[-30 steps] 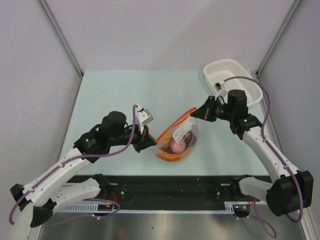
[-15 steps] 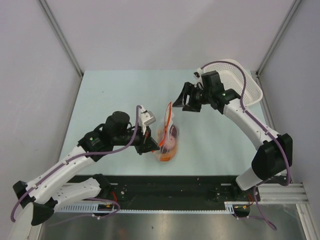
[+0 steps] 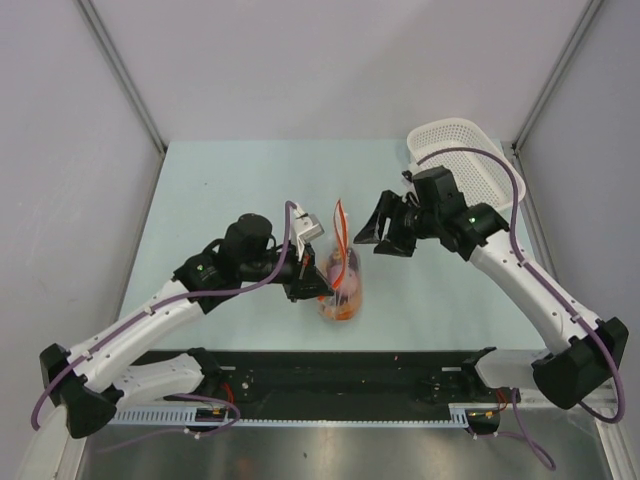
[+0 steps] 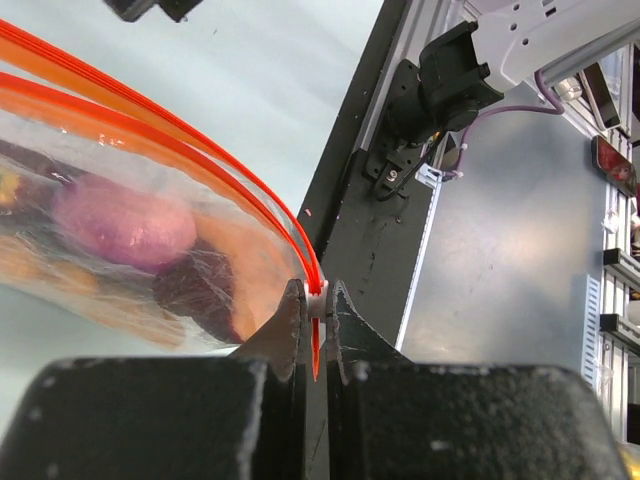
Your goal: Open the zip-top bag and remove the fake food
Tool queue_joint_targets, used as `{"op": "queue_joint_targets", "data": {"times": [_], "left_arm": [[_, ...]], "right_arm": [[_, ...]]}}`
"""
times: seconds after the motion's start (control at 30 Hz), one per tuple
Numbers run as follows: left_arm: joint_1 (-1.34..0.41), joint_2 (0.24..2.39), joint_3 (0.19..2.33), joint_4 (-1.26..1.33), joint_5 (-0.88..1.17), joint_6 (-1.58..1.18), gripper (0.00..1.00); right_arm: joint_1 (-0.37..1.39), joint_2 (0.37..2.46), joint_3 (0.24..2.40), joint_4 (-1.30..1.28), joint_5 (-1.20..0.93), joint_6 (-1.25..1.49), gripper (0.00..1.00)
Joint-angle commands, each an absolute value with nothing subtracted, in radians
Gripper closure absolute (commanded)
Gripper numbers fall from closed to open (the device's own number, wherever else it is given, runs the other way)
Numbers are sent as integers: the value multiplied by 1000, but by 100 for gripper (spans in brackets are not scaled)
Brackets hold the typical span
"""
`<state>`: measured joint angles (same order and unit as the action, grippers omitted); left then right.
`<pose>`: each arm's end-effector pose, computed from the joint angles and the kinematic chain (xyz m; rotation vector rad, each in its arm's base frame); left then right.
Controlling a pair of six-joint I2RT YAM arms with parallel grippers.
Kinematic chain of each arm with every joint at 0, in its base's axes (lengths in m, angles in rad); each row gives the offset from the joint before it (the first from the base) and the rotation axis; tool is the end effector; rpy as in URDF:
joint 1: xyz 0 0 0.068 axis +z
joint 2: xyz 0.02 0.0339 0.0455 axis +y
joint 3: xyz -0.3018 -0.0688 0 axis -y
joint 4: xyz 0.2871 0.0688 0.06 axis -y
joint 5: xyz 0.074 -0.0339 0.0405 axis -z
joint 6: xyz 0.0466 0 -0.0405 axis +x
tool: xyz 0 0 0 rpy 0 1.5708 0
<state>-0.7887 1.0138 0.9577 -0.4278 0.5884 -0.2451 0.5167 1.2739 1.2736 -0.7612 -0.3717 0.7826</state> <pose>0.1580 -0.1958 0.3610 0.9635 1.9803 -1.2174 0.2558 0.1648 0.3810 0.1328 2.5228 1.0294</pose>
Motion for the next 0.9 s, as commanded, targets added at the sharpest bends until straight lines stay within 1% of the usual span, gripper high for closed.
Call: {"op": "queue_joint_targets", "data": {"times": [0.0,0.03,0.07,0.13,0.17,0.2,0.27,0.4,0.53,0.57,0.7,0.87], "left_arm": [[-788,982,980,-397,623,-261,100],[-788,973,976,-397,624,-267,100],[-788,968,965,-393,623,-270,100],[-788,957,956,-377,621,-281,100],[-790,957,954,-379,620,-282,100],[-788,956,954,-377,620,-285,100],[-790,950,951,-376,618,-290,99],[-792,940,940,-364,615,-301,100],[-793,936,934,-367,609,-299,100],[-795,936,934,-371,609,-298,100],[-795,936,930,-365,609,-302,100],[-796,942,936,-368,612,-301,100]], "right_arm": [[571,1307,1354,-690,-298,793,36],[583,1319,1367,-692,-293,787,36],[589,1354,1383,-701,-285,781,38],[591,1384,1402,-715,-279,765,40],[597,1391,1410,-712,-264,764,45],[598,1403,1413,-710,-258,765,49],[606,1414,1420,-703,-258,753,53],[617,1431,1462,-715,-241,742,53],[632,1416,1549,-820,-138,716,48],[637,1411,1561,-830,-99,709,46],[647,1408,1560,-799,-130,713,44],[658,1453,1546,-787,-152,722,47]]}}
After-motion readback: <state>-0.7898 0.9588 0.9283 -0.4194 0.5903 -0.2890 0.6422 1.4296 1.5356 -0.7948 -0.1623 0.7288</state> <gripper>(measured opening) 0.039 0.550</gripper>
